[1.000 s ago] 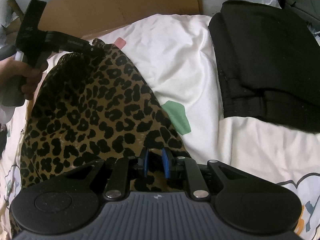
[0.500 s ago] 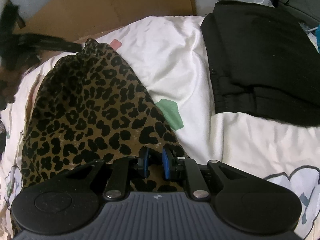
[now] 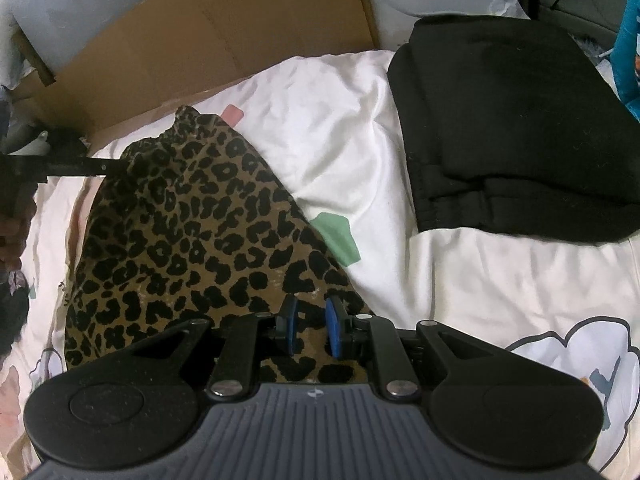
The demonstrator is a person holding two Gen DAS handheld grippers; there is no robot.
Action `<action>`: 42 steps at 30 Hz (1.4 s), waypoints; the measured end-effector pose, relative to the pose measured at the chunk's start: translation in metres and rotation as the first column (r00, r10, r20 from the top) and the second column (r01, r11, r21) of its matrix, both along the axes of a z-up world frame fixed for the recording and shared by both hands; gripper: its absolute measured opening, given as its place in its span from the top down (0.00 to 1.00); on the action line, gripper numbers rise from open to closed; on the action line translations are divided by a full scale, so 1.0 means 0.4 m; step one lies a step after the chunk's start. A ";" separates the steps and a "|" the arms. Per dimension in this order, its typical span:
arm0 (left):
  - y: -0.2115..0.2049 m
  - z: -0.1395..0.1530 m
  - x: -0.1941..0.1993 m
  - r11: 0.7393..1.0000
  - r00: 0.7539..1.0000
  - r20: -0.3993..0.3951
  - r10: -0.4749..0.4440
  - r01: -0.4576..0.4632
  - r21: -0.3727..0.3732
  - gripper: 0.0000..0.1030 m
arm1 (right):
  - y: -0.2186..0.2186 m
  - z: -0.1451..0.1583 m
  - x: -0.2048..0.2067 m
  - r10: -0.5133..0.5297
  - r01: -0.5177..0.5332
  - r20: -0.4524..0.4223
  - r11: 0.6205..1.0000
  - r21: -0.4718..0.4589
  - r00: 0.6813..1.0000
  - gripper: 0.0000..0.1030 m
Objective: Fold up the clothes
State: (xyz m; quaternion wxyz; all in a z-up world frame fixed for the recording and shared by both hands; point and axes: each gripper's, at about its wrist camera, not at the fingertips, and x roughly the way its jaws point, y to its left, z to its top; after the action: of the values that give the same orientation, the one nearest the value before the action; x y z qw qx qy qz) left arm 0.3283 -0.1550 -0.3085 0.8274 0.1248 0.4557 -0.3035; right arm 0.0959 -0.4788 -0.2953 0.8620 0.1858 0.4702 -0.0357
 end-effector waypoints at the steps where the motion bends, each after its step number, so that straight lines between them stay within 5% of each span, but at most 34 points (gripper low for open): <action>1: -0.001 -0.010 0.002 1.000 1.000 -0.004 0.002 -0.002 0.003 0.73 | -0.001 -0.003 0.000 -0.001 0.001 -0.003 1.000 -0.001 1.000 0.79; 10: -0.013 -0.072 -0.002 0.999 1.000 0.022 0.021 -0.022 0.037 0.72 | -0.019 -0.042 -0.013 0.000 0.000 -0.049 1.000 -0.014 0.999 0.79; 28: 0.049 0.047 -0.198 0.999 0.998 -0.044 -0.040 0.038 -0.039 0.72 | -0.043 -0.013 -0.082 -0.088 0.086 -0.069 0.995 -0.044 0.994 0.79; 35: 0.052 0.038 -0.260 0.998 0.996 -0.075 -0.042 0.040 -0.038 0.72 | 0.013 0.040 -0.093 -0.054 0.054 0.005 0.999 -0.002 0.999 0.77; 42: 0.040 -0.026 -0.294 0.999 0.993 -0.107 -0.045 0.045 -0.001 0.67 | 0.108 0.030 -0.080 0.018 -0.017 -0.011 1.000 0.010 1.000 0.76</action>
State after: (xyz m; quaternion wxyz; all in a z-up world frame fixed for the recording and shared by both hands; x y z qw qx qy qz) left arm 0.2107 -0.1390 -0.3188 0.7946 0.1192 0.4970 -0.3278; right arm 0.0640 -0.4357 -0.2833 0.8587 0.1856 0.4769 -0.0270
